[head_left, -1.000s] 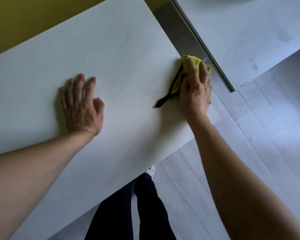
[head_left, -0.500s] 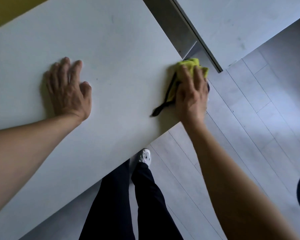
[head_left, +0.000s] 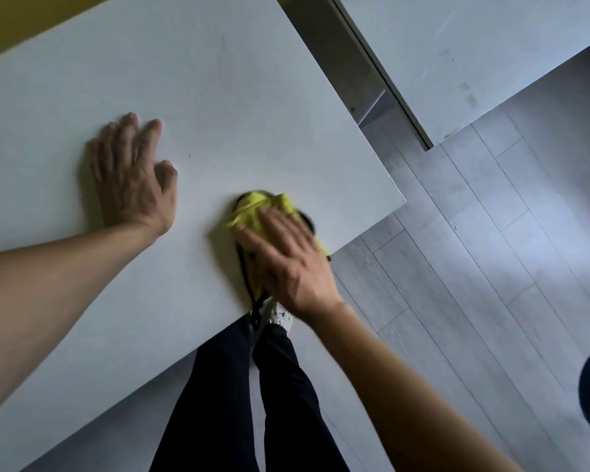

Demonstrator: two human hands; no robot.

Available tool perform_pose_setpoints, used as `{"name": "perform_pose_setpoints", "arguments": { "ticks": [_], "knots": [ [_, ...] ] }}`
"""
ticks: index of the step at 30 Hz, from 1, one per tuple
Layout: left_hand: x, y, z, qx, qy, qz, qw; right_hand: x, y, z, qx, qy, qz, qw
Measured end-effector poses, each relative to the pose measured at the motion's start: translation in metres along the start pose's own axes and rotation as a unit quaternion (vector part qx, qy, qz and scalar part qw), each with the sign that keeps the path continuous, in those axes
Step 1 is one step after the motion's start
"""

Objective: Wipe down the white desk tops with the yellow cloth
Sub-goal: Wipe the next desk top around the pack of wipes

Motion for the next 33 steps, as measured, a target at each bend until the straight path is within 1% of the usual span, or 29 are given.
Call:
{"name": "perform_pose_setpoints", "arguments": {
  "ticks": [2, 4, 5, 7, 10, 13, 17, 20, 24, 29, 31, 33],
  "knots": [
    [0.001, 0.001, -0.001, -0.006, -0.001, 0.003, 1.0, -0.02, -0.001, -0.054, 0.106, 0.027, -0.056, 0.992],
    [0.001, 0.002, -0.002, -0.005, -0.003, 0.002, 1.0, -0.038, -0.001, -0.102, 0.204, 0.057, -0.089, 0.973],
    [0.0, 0.002, -0.002, -0.003, -0.003, 0.002, 1.0, -0.044, -0.003, -0.116, 0.236, 0.063, -0.097, 0.965],
    [0.0, 0.001, -0.004, -0.003, -0.002, 0.002, 1.0, -0.048, -0.009, -0.125, 0.267, 0.07, -0.097, 0.956],
    [0.0, 0.001, -0.008, -0.007, -0.013, -0.004, 1.0, -0.045, -0.022, -0.122, 0.265, 0.066, -0.092, 0.958],
    [-0.001, -0.007, -0.012, -0.005, -0.008, -0.005, 1.0, -0.04, -0.052, -0.124, 0.222, 0.058, -0.089, 0.969],
    [0.006, -0.042, -0.025, 0.015, 0.022, 0.015, 1.0, -0.033, -0.125, -0.125, 0.156, 0.046, -0.085, 0.983],
    [0.022, -0.081, -0.046, 0.042, 0.037, 0.041, 0.998, -0.028, -0.183, -0.13, 0.136, 0.055, -0.097, 0.984],
    [0.048, -0.123, -0.079, 0.065, 0.048, 0.079, 0.994, -0.009, -0.25, -0.14, 0.153, 0.083, -0.075, 0.982],
    [0.059, -0.129, -0.087, 0.068, 0.018, 0.069, 0.995, 0.006, -0.325, -0.152, 0.191, 0.094, -0.066, 0.975],
    [0.056, -0.13, -0.087, 0.06, 0.013, 0.057, 0.996, 0.011, -0.36, -0.156, 0.199, 0.085, -0.055, 0.975],
    [0.057, -0.132, -0.087, 0.053, 0.007, 0.061, 0.997, 0.016, -0.39, -0.161, 0.212, 0.071, -0.047, 0.974]
  ]
}}
Point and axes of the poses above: each hand's wrist, its own y-axis away from the middle knuckle, its own x-axis out of the palm, z = x × y, the point moved 10 cm from there along -y, towards the middle knuckle, and after that the axes turned 8 degrees about y, right-handed, at the moved point
